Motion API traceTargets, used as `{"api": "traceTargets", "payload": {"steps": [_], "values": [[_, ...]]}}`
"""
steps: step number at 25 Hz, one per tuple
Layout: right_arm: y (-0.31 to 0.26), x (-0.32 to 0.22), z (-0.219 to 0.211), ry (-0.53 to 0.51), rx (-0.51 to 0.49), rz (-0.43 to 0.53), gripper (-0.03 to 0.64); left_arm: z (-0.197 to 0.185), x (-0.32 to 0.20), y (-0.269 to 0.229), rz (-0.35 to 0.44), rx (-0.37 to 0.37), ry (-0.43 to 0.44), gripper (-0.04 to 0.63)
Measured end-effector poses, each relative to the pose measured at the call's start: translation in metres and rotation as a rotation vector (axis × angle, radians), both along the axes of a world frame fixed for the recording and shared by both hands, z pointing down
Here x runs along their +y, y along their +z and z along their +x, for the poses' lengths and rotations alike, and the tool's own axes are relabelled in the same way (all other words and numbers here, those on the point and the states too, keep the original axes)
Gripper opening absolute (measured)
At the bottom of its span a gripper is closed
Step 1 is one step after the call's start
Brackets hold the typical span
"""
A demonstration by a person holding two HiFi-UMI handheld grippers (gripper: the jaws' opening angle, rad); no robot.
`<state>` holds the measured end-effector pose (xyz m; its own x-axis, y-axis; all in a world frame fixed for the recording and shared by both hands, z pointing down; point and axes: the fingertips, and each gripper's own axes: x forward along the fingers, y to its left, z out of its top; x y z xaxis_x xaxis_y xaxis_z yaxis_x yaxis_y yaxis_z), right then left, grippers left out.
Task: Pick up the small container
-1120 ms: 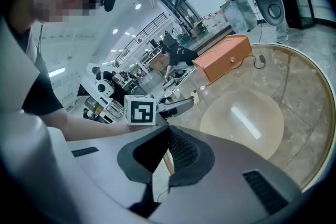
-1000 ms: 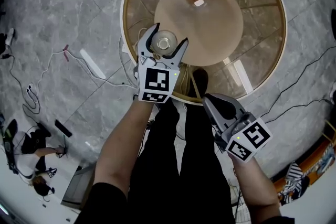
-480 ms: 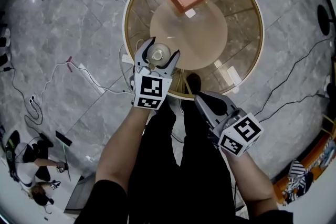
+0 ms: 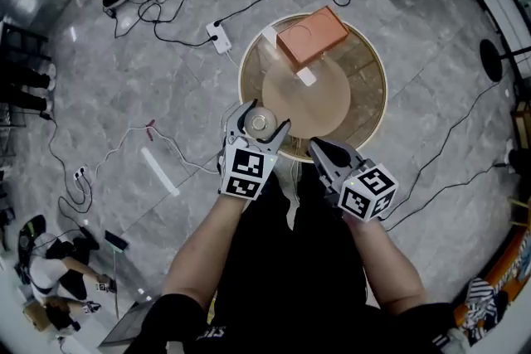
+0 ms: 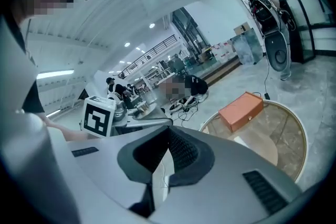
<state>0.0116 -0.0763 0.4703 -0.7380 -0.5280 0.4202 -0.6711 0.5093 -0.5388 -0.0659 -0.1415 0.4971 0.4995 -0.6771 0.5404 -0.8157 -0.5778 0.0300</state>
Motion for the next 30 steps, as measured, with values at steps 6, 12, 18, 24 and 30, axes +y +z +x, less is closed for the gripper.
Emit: {"api": "traceTargets", "payload": {"steps": [6, 12, 18, 24, 30], "values": [[-0.074, 0.021, -0.002, 0.021, 0.045, 0.071, 0.014, -0.001, 0.039, -0.094, 0.053, 0.044, 0.078, 0.344], [-0.117, 0.046, -0.004, 0.001, 0.05, 0.105, 0.014, -0.002, 0.068, -0.145, 0.046, 0.06, 0.075, 0.344], [-0.139, 0.049, 0.006, -0.065, 0.032, 0.15, 0.014, 0.008, 0.084, -0.176, 0.055, 0.043, 0.069, 0.344], [-0.173, 0.04, 0.063, -0.085, -0.024, 0.219, 0.014, 0.053, 0.088, -0.197, 0.049, 0.01, 0.012, 0.344], [-0.196, 0.04, 0.145, -0.166, 0.08, 0.341, 0.014, 0.116, 0.097, -0.222, 0.072, 0.035, -0.091, 0.344]]}}
